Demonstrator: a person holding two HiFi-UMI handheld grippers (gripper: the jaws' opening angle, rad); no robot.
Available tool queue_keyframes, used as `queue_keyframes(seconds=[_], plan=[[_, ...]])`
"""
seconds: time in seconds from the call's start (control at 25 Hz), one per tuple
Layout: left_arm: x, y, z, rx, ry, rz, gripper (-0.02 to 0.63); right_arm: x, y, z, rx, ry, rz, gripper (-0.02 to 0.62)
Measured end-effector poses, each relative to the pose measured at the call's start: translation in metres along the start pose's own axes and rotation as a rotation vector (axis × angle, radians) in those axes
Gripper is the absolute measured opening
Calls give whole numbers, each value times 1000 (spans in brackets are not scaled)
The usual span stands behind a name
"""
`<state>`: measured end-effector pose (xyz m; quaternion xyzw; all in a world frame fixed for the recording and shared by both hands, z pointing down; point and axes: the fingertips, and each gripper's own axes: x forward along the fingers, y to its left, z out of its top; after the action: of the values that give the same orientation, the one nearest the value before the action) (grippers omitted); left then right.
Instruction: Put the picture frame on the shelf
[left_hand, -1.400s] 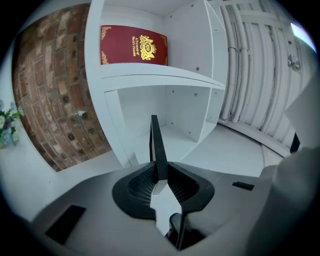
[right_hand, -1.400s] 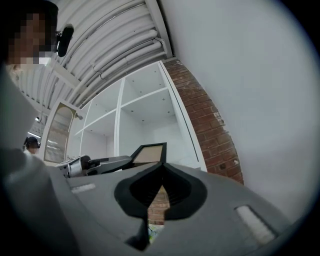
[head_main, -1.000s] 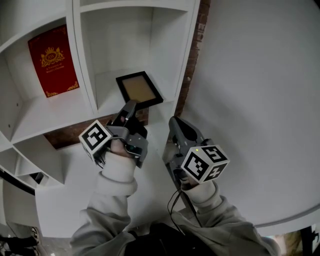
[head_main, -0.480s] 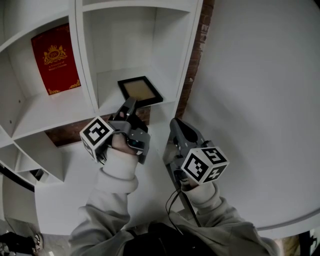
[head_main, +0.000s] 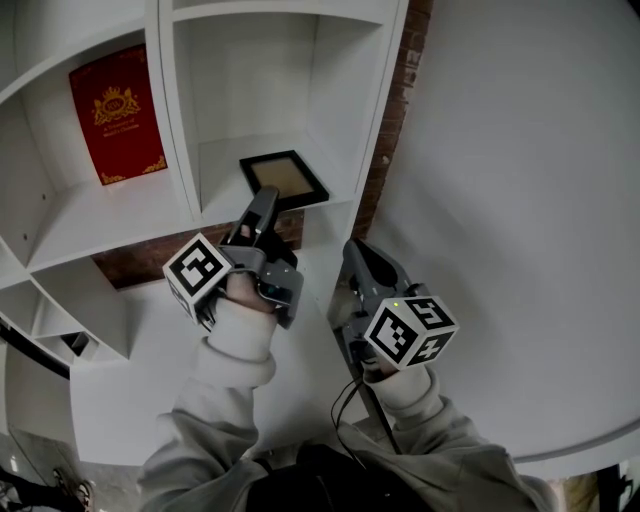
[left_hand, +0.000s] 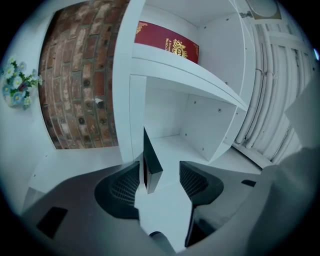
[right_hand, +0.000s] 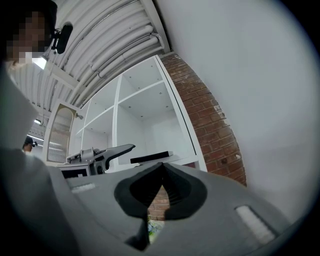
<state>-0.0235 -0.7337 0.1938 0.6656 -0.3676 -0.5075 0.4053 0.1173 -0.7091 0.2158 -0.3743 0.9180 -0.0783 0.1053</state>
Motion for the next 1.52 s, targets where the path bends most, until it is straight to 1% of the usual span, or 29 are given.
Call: queue_keyframes(seconds=[0.12,0.2,0.28,0.36,0.44,0.56,0.68,0.76,0.8,0.88,0.96,1.0,1.12,1.2,1.24,1.32,1.52], plan=[[-4,2,-2,-4,-2,-24,225,-3,-3,-2,2,5,-13,0],[-8,0,-2,23,-3,-46,225,-3,-5,-3,7,7,-22,0],[-12,-6,-4,56,7,-84,225,-4,-6,-1,5,-5,-25,0],[-18,-6,-8,72,33,-107,225,-5,-6,-2,6,-16,-28,0],[-30,0,-15,89,71,-111,225,-8,2,-9,13,-19,-19,0],[-51,10,-25,148,131,-118,224,-14,20,-22,15,-17,5,0],[-71,17,-36,261,176,-153,224,-22,35,-37,17,-21,23,0],[-85,28,-44,376,209,-149,221,-28,43,-52,17,-25,31,0],[-93,33,-45,444,217,-138,199,-31,47,-58,17,-26,34,0],[-110,44,-45,578,226,-106,126,-37,56,-71,20,-30,30,0],[-129,50,-49,684,257,-96,64,-43,66,-83,21,-33,15,0],[-138,51,-54,735,282,-98,60,-47,71,-89,23,-33,8,0],[-166,51,-67,912,340,-103,9,-58,90,-103,35,-33,-6,0],[-183,48,-72,1031,354,-102,5,-64,103,-110,27,-39,-21,0],[-192,47,-74,1075,355,-100,5,-68,109,-113,20,-43,-30,0],[-210,47,-76,1120,358,-95,5,-75,124,-120,15,-48,-44,0],[-263,52,-70,1152,379,-58,5,-96,166,-146,12,-32,-77,0]])
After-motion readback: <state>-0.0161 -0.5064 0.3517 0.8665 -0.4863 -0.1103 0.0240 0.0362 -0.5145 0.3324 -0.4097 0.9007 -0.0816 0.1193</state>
